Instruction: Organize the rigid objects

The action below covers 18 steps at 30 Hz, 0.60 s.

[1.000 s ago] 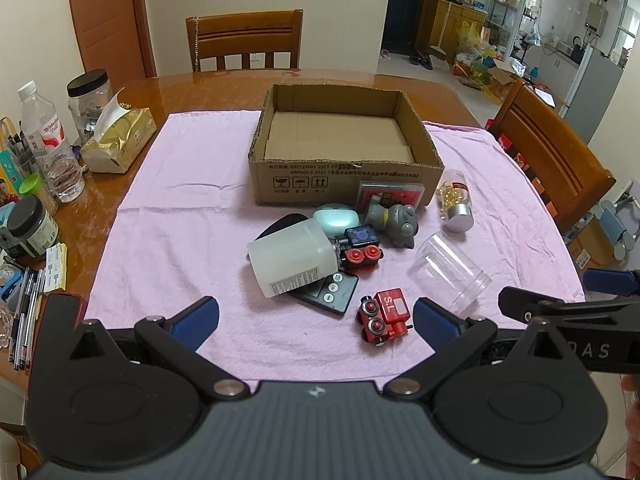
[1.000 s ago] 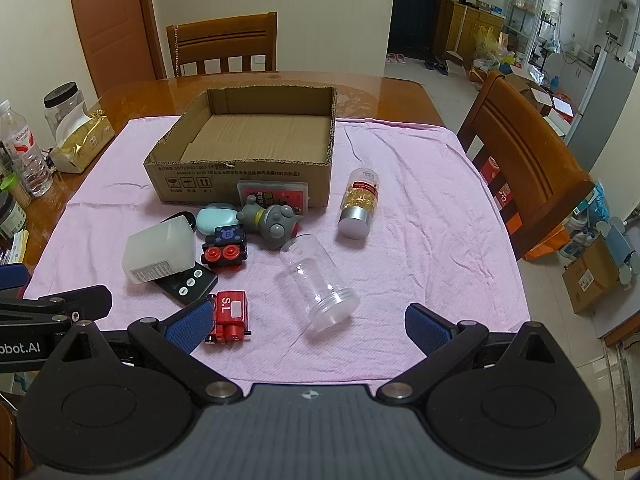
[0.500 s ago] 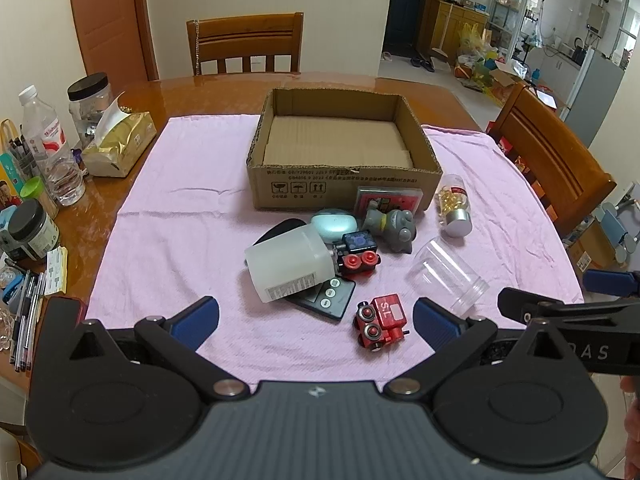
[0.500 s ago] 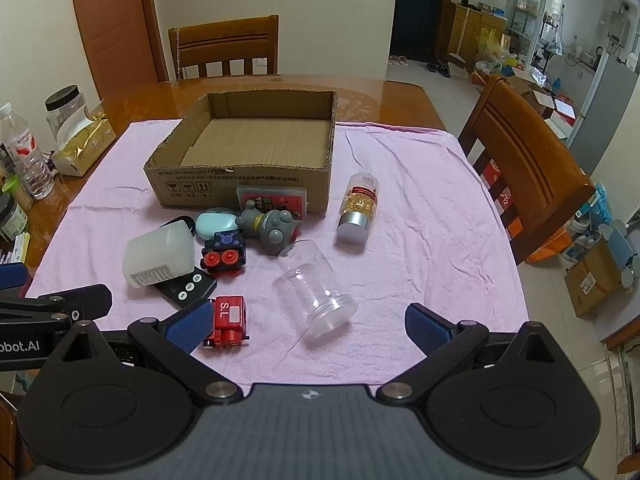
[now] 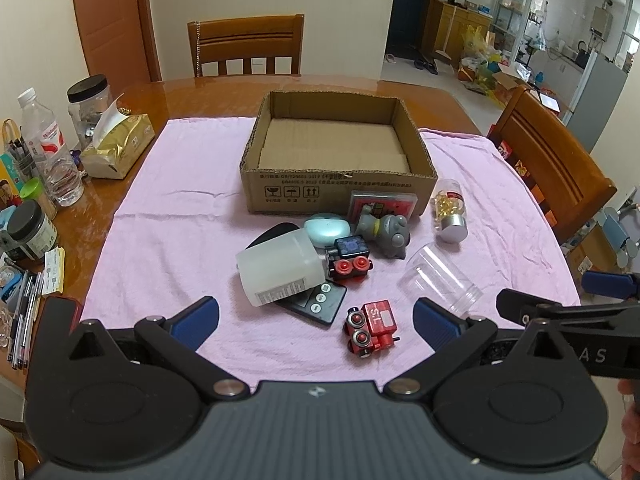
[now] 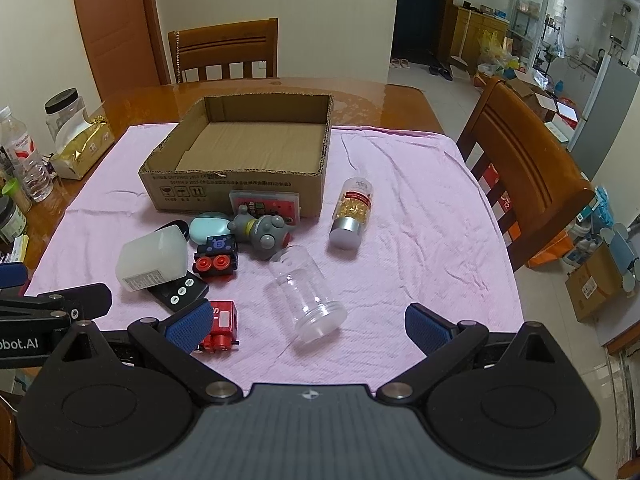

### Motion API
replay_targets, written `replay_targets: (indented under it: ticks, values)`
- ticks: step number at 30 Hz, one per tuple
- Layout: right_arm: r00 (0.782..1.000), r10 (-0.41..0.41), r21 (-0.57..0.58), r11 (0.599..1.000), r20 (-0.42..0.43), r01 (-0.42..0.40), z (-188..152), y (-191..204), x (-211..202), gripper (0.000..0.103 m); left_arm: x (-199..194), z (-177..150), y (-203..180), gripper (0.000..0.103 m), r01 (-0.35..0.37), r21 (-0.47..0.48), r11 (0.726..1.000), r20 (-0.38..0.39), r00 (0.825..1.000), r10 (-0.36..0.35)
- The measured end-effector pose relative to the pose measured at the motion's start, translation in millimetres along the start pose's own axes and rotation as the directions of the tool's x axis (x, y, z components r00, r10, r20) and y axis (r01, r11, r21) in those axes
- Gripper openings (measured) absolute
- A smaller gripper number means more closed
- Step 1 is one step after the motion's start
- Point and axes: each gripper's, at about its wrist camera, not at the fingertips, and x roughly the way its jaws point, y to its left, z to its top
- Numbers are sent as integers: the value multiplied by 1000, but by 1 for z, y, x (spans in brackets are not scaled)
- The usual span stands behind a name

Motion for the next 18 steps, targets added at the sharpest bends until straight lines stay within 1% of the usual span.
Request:
replay_targets:
  ticks: [12,18]
  values:
    - [999,20,-12,1000,33,-19,4,-7,-7,103,-5,4,-6,102,-6,-4,1000,18,1000,6]
    - [999,23,-10,1000,33,-22,4,-10,-4,103,-3,6,-7,102,-9,6,1000,22,1000,9]
